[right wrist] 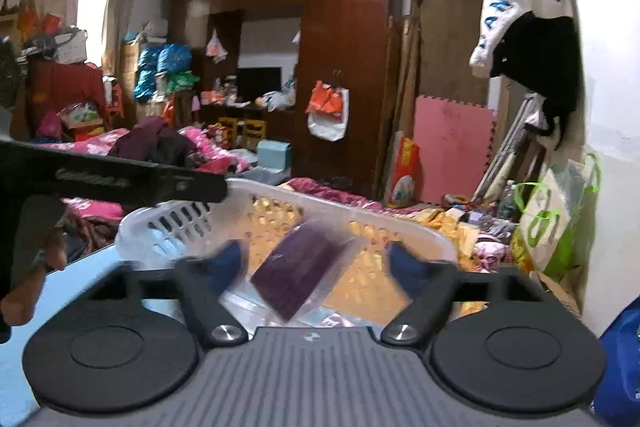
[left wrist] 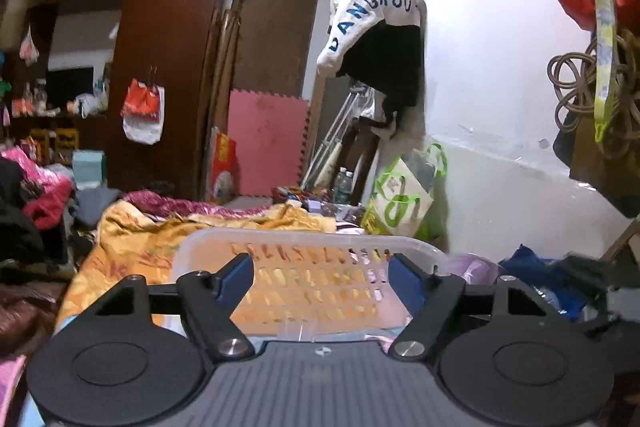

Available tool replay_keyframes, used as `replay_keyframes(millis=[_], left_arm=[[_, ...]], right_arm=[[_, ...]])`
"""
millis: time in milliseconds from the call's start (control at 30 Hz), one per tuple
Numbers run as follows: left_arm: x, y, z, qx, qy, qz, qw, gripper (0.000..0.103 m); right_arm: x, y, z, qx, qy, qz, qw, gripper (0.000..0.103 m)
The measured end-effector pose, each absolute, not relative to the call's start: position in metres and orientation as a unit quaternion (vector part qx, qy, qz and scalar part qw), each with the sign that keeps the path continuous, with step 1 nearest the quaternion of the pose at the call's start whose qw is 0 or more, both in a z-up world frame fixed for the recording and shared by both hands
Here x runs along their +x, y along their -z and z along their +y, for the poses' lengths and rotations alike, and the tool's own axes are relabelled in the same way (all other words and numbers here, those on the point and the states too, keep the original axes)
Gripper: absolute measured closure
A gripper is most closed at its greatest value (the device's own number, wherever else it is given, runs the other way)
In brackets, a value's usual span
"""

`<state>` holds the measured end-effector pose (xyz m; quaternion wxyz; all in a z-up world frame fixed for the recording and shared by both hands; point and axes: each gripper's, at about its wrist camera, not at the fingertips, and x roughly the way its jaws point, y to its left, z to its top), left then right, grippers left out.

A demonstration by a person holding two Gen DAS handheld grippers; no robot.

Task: Organize objects
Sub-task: 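Drop clear bag into basket with left tool while right tool drops tall purple box, then carry purple 'ha' box into basket with left tool while right tool carries purple box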

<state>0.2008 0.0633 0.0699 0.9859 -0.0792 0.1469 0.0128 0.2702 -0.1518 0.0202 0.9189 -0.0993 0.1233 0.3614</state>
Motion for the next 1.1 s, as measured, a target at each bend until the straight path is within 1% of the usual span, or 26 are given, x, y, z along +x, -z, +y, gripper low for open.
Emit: replay_keyframes(millis=[133,167,200,300,367,467,600,667,767,800,867,900,933,1000,1033,1100], left_arm=[[0.159,-0.072,0.063,-0.069,0.001,0.134,0.989,0.025],[0.14,-0.068,0.063,-0.061,0.004,0.129,0.99,0.023],[0.123,-0.063,0.062,-0.054,0.002,0.125,0.991,0.019],[0.069,-0.029,0.065,-0.042,-0.021,0.122,0.991,0.018],[0.049,-0.008,0.072,-0.056,-0.029,0.138,0.988,0.018],[0.043,0.019,0.083,-0.07,-0.031,0.186,0.979,0.018],[0.05,0.032,0.083,-0.048,-0.033,0.212,0.976,0.018],[0.056,0.034,0.08,-0.046,-0.034,0.221,0.974,0.018],[0.061,0.037,0.069,-0.041,-0.023,0.226,0.973,0.018],[0.062,0.038,0.066,-0.036,-0.022,0.228,0.973,0.018],[0.064,0.039,0.063,-0.029,-0.02,0.228,0.973,0.018],[0.064,0.04,0.063,-0.03,-0.021,0.232,0.972,0.018],[0.063,0.042,0.064,-0.03,-0.024,0.234,0.972,0.018],[0.061,0.043,0.069,-0.033,-0.034,0.233,0.971,0.018],[0.06,0.043,0.07,-0.034,-0.038,0.233,0.971,0.019],[0.057,0.044,0.072,-0.034,-0.037,0.231,0.972,0.024]], right_arm=[[0.252,-0.022,-0.184,-0.07,-0.373,0.119,0.918,0.01],[0.24,-0.017,-0.197,-0.063,-0.381,0.114,0.915,0.004],[0.234,-0.014,-0.207,-0.059,-0.385,0.111,0.914,0.0],[0.204,0.015,-0.24,-0.045,-0.375,0.111,0.919,0.0],[0.192,0.04,-0.256,-0.035,-0.367,0.134,0.92,0.0],[0.184,0.067,-0.27,-0.013,-0.365,0.159,0.917,0.0],[0.191,0.071,-0.265,-0.022,-0.366,0.177,0.913,0.0],[0.194,0.069,-0.26,-0.029,-0.36,0.182,0.914,0.006],[0.195,0.074,-0.256,-0.027,-0.375,0.191,0.907,0.018],[0.196,0.075,-0.254,-0.031,-0.372,0.194,0.907,0.02],[0.196,0.08,-0.254,-0.039,-0.368,0.198,0.908,0.03],[0.192,0.083,-0.254,-0.039,-0.369,0.2,0.907,0.033],[0.191,0.084,-0.256,-0.038,-0.372,0.203,0.905,0.038],[0.189,0.086,-0.258,-0.036,-0.375,0.204,0.903,0.046],[0.188,0.087,-0.259,-0.037,-0.374,0.204,0.904,0.052],[0.187,0.087,-0.259,-0.037,-0.374,0.204,0.904,0.061]])
